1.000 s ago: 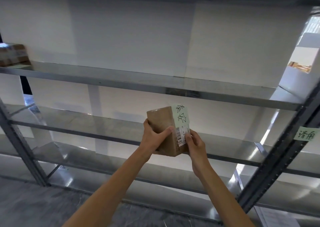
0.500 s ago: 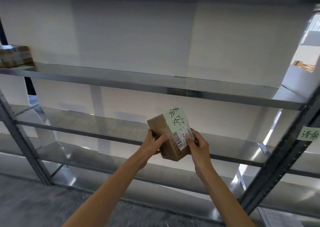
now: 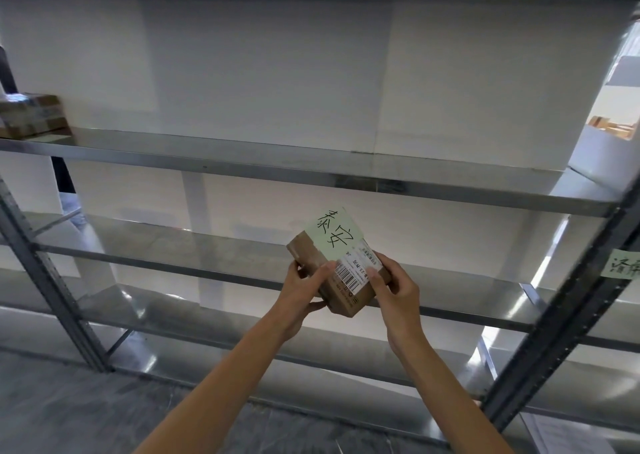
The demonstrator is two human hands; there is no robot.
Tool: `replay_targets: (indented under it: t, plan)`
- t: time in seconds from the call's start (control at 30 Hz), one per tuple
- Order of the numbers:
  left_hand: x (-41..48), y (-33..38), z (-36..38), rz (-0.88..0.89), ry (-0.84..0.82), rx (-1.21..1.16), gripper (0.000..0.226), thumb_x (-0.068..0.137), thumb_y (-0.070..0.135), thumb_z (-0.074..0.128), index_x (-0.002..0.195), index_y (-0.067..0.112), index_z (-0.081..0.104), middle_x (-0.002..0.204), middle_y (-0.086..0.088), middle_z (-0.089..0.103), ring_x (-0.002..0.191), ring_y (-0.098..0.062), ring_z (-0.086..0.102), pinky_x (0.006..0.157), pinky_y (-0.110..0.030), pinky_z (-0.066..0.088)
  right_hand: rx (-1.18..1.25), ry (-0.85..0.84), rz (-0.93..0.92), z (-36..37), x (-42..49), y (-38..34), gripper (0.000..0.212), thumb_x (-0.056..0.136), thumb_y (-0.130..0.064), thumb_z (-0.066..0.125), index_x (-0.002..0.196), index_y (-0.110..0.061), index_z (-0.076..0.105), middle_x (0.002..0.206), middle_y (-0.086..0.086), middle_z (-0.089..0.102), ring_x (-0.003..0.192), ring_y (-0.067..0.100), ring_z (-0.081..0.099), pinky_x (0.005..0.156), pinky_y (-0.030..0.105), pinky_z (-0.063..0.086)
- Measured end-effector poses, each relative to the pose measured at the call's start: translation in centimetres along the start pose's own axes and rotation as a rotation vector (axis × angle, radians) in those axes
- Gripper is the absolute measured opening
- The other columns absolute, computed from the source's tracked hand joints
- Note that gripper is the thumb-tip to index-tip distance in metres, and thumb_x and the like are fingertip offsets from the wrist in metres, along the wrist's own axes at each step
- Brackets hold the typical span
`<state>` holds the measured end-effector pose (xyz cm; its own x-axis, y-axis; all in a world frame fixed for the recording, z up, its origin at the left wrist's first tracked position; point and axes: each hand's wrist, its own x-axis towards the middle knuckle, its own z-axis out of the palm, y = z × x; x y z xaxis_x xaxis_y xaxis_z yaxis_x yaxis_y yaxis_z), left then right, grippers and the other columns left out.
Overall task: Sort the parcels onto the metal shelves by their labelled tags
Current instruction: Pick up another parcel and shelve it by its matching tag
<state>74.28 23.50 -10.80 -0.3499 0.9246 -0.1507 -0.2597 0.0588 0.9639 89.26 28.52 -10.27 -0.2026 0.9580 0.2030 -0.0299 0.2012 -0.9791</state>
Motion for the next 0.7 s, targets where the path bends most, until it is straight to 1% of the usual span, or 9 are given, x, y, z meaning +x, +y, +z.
replay_targets:
  t: [0.07,0.17,0.2,0.27,0.33,0.37,0.47,0.53,0.7]
  plan:
    - [0.1,0.0,0.0,0.003,0.000,-0.031,0.097,0.057,0.049,0.076,0.138,0.023,0.030,0.133,-0.006,0.052,0.118,-0.025,0.055,0.095,-0.054,0.048,0.035,0.015,0.008,0.1,0.0,0.0,0.031,0.087,-0.026,0.062,0.117,-0.026,0.056,0.116,-0.004,0.060,0.094,0.013,0.064,0.065,0.019,0.058]
    - [0.2,-0.1,0.0,0.002,0.008,-0.083,0.099,0.055,0.048,0.078,0.138,0.022,0.030,0.132,-0.008,0.053,0.120,-0.026,0.054,0.095,-0.056,0.047,0.114,0.049,0.049,0.7,-0.3,0.1,0.041,0.087,-0.028,0.062,0.126,-0.022,0.050,0.122,0.000,0.057,0.099,0.016,0.063,0.069,0.021,0.059]
    - [0.2,-0.1,0.0,0.002,0.009,-0.099,0.100,0.054,0.048,0.079,0.137,0.022,0.031,0.131,-0.008,0.053,0.120,-0.026,0.054,0.094,-0.057,0.048,0.135,0.060,0.088,0.8,-0.4,0.2,0.045,0.087,-0.031,0.061,0.128,-0.023,0.046,0.124,0.001,0.056,0.102,0.018,0.062,0.073,0.025,0.058]
    - [0.3,-0.3,0.2,0.003,0.001,-0.130,0.098,0.055,0.048,0.080,0.136,0.022,0.033,0.131,-0.009,0.054,0.119,-0.026,0.054,0.093,-0.057,0.048,0.212,0.039,0.214,1.1,-0.6,0.5,0.049,0.087,-0.038,0.057,0.132,-0.025,0.040,0.128,0.002,0.055,0.113,0.022,0.057,0.089,0.037,0.054]
    - [0.2,-0.3,0.5,0.004,-0.012,-0.141,0.098,0.055,0.049,0.082,0.135,0.022,0.033,0.131,-0.008,0.054,0.119,-0.026,0.054,0.093,-0.057,0.049,0.315,-0.036,0.335,1.2,-0.8,0.8,0.052,0.087,-0.047,0.051,0.134,-0.029,0.036,0.131,0.001,0.053,0.122,0.025,0.051,0.103,0.052,0.041]
    - [0.1,-0.4,0.6,0.004,-0.014,-0.139,0.100,0.052,0.050,0.082,0.135,0.023,0.033,0.131,-0.008,0.053,0.119,-0.026,0.054,0.092,-0.056,0.049,0.358,-0.077,0.369,1.1,-0.9,0.9,0.053,0.087,-0.050,0.048,0.135,-0.031,0.034,0.132,0.001,0.052,0.123,0.026,0.049,0.105,0.055,0.037]
    - [-0.2,-0.4,1.0,0.011,-0.015,-0.136,0.108,0.045,0.055,0.083,0.135,0.024,0.033,0.131,-0.007,0.053,0.120,-0.025,0.053,0.092,-0.055,0.050,0.420,-0.137,0.375,0.7,-1.1,0.9,0.059,0.083,-0.052,0.049,0.137,-0.034,0.033,0.132,0.002,0.052,0.122,0.028,0.050,0.099,0.053,0.043]
    - [-0.3,-0.4,1.1,0.015,-0.016,-0.134,0.106,0.048,0.055,0.082,0.135,0.023,0.032,0.131,-0.007,0.052,0.120,-0.025,0.053,0.093,-0.055,0.049,0.421,-0.125,0.356,0.5,-1.0,0.7,0.067,0.077,-0.053,0.053,0.137,-0.031,0.034,0.130,0.003,0.054,0.120,0.028,0.053,0.094,0.049,0.047]
    - [-0.5,0.2,1.3,0.075,0.011,-0.030,0.100,0.058,0.055,0.070,0.142,0.032,0.020,0.137,-0.005,0.050,0.118,-0.023,0.052,0.092,-0.044,0.048,0.402,-0.067,0.339,-0.1,-0.6,0.3,0.074,0.068,-0.052,0.062,0.133,-0.026,0.038,0.121,0.008,0.060,0.111,0.031,0.059,0.097,0.051,0.047]
